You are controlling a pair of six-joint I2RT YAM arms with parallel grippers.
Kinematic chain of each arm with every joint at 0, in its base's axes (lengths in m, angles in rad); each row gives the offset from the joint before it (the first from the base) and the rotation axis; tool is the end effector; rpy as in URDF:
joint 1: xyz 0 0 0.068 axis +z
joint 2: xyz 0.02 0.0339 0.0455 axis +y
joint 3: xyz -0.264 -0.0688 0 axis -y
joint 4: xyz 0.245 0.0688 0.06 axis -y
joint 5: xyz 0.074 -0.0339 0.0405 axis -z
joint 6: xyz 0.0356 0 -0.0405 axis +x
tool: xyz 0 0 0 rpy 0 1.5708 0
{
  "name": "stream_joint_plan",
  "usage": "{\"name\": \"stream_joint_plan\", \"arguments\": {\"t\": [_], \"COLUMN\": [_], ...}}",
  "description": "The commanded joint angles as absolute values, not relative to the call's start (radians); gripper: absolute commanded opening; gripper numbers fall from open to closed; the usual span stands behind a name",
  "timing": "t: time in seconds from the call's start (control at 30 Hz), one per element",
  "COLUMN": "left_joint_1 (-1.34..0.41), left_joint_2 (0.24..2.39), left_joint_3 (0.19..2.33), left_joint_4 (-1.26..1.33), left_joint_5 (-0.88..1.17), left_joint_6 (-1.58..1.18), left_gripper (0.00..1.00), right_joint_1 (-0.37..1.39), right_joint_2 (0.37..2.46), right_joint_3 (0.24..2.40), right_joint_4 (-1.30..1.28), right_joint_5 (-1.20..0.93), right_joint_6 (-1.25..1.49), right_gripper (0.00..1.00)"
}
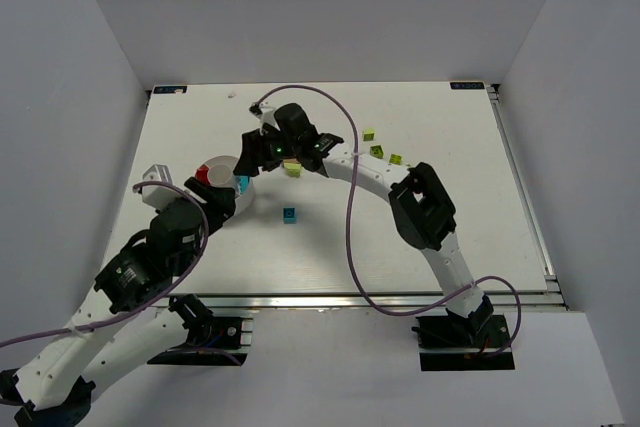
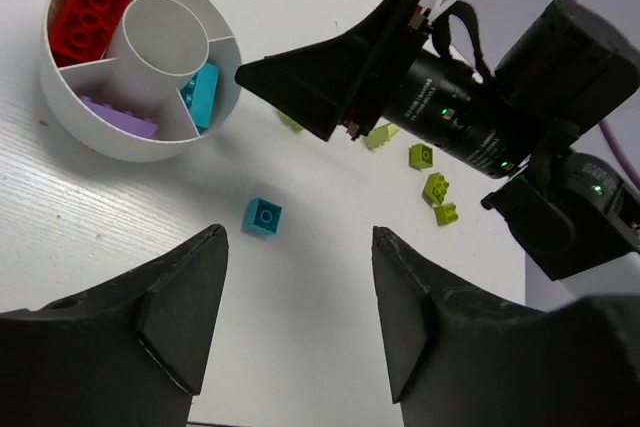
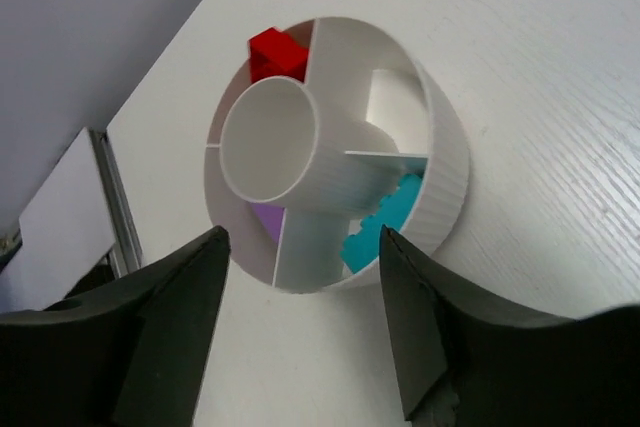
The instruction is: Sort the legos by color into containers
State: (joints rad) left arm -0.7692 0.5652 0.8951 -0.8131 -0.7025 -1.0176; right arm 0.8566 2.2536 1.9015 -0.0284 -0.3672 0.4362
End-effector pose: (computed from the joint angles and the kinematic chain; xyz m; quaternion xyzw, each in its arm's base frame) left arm 0.0871 -0.0523 0.3440 -0.2762 0.7753 -0.1940 0.5339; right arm 0.3419 0.4140 0.2503 -0.2700 0.7749 0.4527 0.3489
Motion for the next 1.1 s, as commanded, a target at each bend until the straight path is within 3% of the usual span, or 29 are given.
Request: {"name": "stream_joint_plan", "arguments": {"t": [0.0,0.03,0.07,0.2,0.27,0.33,0.4,0.47,0.5,0.6,0.67,0.7,0.8,1.07], "left_joint_1": [-0.773,-0.773,-0.773,-0.772,-0.77,-0.765,-0.746,-0.72,-0.709,-0.677,-0.663,-0.663,-0.655,-0.603], "left_joint_2": [0.595,0.604,0.626,0.71,0.789,0.851,0.955,1.026,1.096,1.231,1.299,1.333,1.459,1.627], "left_joint_3": [0.871,0.864,0.862,0.851,0.86,0.871,0.896,0.932,0.945,1.004,1.038,1.078,1.15,1.216], "left_joint_4": [-0.75,-0.739,-0.712,-0.66,-0.621,-0.592,-0.578,-0.568,-0.56,-0.561,-0.564,-0.574,-0.618,-0.647], "left_joint_5": [-0.657,-0.646,-0.617,-0.517,-0.47,-0.396,-0.315,-0.267,-0.224,-0.18,-0.149,-0.147,-0.156,-0.146], "left_joint_6": [-0.983,-0.976,-0.965,-0.911,-0.887,-0.871,-0.844,-0.816,-0.807,-0.775,-0.74,-0.727,-0.667,-0.552], "left_gripper": [0.68,0.65,0.56,0.36,0.38,0.5,0.68,0.72,0.75,0.81,0.84,0.84,0.85,0.78], "right_joint_1": [0.818,0.802,0.773,0.689,0.625,0.563,0.523,0.463,0.422,0.367,0.324,0.313,0.278,0.215], "right_joint_2": [2.142,2.122,2.082,1.985,1.921,1.869,1.789,1.708,1.685,1.597,1.525,1.5,1.407,1.307], "right_joint_3": [1.87,1.849,1.827,1.724,1.668,1.59,1.536,1.462,1.441,1.364,1.301,1.277,1.194,1.1], "right_joint_4": [0.066,0.081,0.092,0.055,-0.044,-0.122,-0.165,-0.211,-0.225,-0.267,-0.284,-0.281,-0.27,-0.236], "right_joint_5": [-0.558,-0.602,-0.68,-0.825,-0.874,-0.874,-0.867,-0.847,-0.844,-0.825,-0.802,-0.793,-0.775,-0.778], "right_joint_6": [0.272,0.218,0.19,0.019,-0.122,-0.204,-0.316,-0.356,-0.367,-0.351,-0.351,-0.354,-0.371,-0.347], "right_gripper": [0.72,0.86,0.89,0.89,0.89,0.87,0.81,0.64,0.48,0.22,0.29,0.41,0.56,0.6]}}
